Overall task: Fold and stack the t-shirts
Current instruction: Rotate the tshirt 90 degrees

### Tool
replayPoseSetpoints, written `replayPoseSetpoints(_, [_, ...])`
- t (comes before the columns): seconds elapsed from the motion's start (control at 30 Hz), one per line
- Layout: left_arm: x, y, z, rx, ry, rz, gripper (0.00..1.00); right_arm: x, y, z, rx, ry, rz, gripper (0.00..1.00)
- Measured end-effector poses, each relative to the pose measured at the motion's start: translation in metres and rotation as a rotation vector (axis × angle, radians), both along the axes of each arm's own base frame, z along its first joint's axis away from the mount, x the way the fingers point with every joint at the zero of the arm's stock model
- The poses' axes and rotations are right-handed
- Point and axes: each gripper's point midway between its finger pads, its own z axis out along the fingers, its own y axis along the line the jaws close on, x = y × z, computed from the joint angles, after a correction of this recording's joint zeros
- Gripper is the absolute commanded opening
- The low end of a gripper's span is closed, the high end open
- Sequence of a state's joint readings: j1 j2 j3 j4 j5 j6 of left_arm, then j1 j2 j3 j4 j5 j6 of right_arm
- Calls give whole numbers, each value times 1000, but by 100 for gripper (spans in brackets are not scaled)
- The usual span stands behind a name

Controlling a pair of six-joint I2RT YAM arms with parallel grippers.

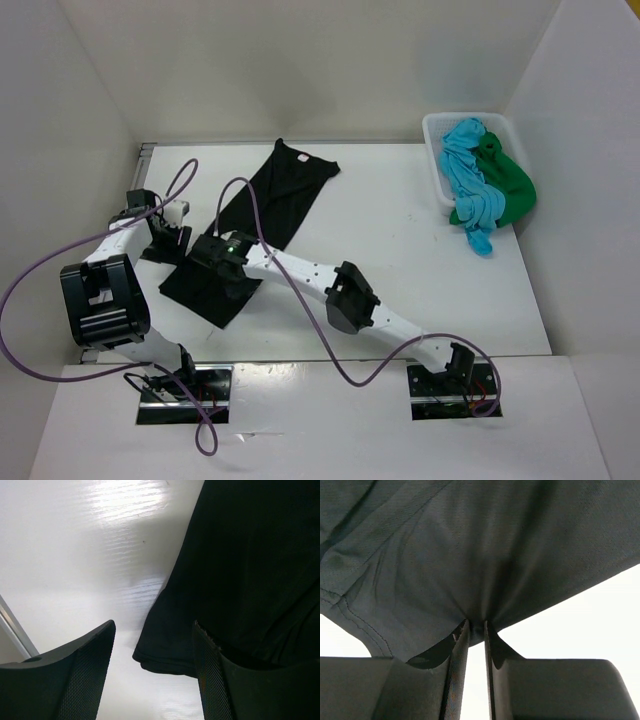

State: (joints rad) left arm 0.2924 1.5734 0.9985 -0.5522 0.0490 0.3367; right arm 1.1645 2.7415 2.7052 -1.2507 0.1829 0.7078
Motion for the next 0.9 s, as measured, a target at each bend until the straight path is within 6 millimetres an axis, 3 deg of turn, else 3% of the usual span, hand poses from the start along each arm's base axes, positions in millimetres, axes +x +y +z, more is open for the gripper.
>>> replayPoseSetpoints(0.1, [-2,-4,-1,-21,5,-9,70,0,-12,-2,-12,14,-22,22])
replayPoseSetpoints(0.2, [-3,-9,-1,-43,12,-19,70,-9,-43,-4,11,56,-61,22])
replayPoseSetpoints(0.27, [-4,-11,0,-55,16,-26,70,-25,-87,-6,12,142,-115,22])
replayPoseSetpoints(0.37, [-4,-14,2,-66,17,-52,70,-27,-161,-8,20,246,-267,22])
replayPoseSetpoints(0.47, [3,-24,9,-76,7,-92,70,-8,-199,-8,24,256,-380,25])
replayPoseSetpoints(0.53, [11,-36,16,-83,-11,-135,70,-3,-206,-8,28,243,-396,27])
replayPoseSetpoints(0.6, [20,-48,25,-83,-34,-187,70,-2,-207,-6,35,227,-390,35])
replayPoseSetpoints(0.63, [25,-54,29,-83,-45,-213,70,-3,-207,-6,38,216,-383,42])
replayPoseSetpoints(0.67, [28,-58,32,-83,-53,-231,71,-4,-207,-5,36,206,-374,56])
replayPoseSetpoints(0.77, [31,-58,34,-59,-57,-237,71,-4,-200,-2,28,163,-353,68])
replayPoseSetpoints(0.83, [27,-50,28,-22,-41,-220,71,-9,-183,1,35,145,-313,68])
replayPoseSetpoints(0.9, [16,-43,15,11,-4,-205,71,-18,-152,3,64,145,-261,68])
